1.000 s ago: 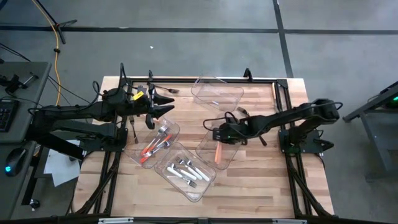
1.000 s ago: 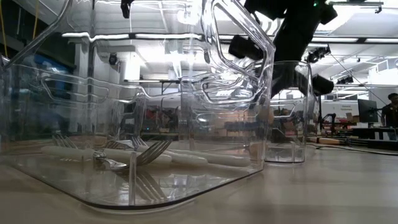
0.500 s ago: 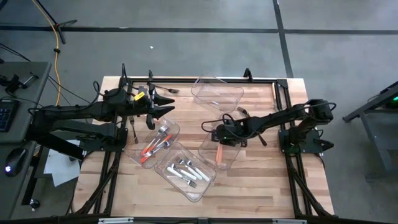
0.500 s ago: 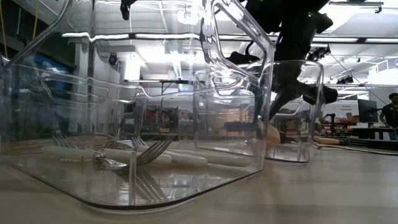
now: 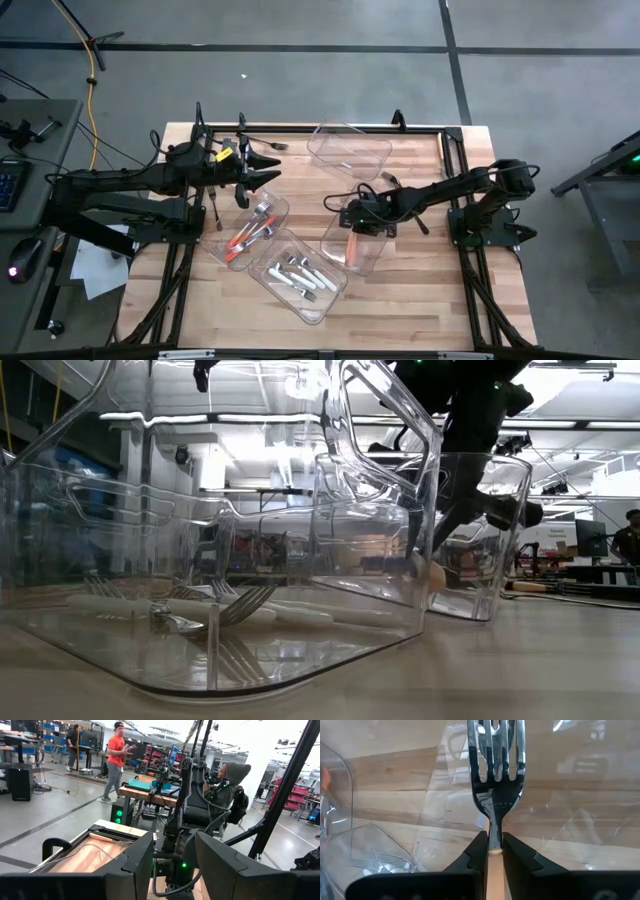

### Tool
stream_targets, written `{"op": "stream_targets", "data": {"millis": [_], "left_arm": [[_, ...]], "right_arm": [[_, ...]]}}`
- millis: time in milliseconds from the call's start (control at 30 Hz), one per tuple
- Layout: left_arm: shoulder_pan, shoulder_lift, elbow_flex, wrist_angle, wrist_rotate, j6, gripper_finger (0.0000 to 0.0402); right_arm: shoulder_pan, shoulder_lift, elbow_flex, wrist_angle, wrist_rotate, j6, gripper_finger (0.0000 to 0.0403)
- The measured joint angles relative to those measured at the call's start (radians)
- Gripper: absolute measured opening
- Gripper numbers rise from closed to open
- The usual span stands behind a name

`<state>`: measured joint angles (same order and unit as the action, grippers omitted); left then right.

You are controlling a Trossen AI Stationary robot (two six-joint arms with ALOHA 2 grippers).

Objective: Sort silverware by color (type)
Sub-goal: Put the light orange fork into the middle right transparent bin

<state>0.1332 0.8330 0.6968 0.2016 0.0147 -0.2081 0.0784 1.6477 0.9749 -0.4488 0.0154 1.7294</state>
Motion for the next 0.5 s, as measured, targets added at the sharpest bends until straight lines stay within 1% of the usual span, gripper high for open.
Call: {"op": "stream_targets", "data": {"millis": [267, 367, 500], "left_arm": [[0.000, 0.000, 0.000, 0.000, 0.000, 0.000, 0.0136], [0.000, 0.000, 0.000, 0.001, 0.000, 0.001, 0.0136], [0.000, 0.000, 0.000, 0.001, 0.000, 0.001, 0.0136]], "right_arm": [[0.000, 0.000, 0.000, 0.001, -0.002, 0.001, 0.0039], [0.000, 0.000, 0.000, -0.001, -0.002, 0.000, 0.0054], [0.000, 0.000, 0.000, -0.003, -0.002, -0.001, 0.0088]]}}
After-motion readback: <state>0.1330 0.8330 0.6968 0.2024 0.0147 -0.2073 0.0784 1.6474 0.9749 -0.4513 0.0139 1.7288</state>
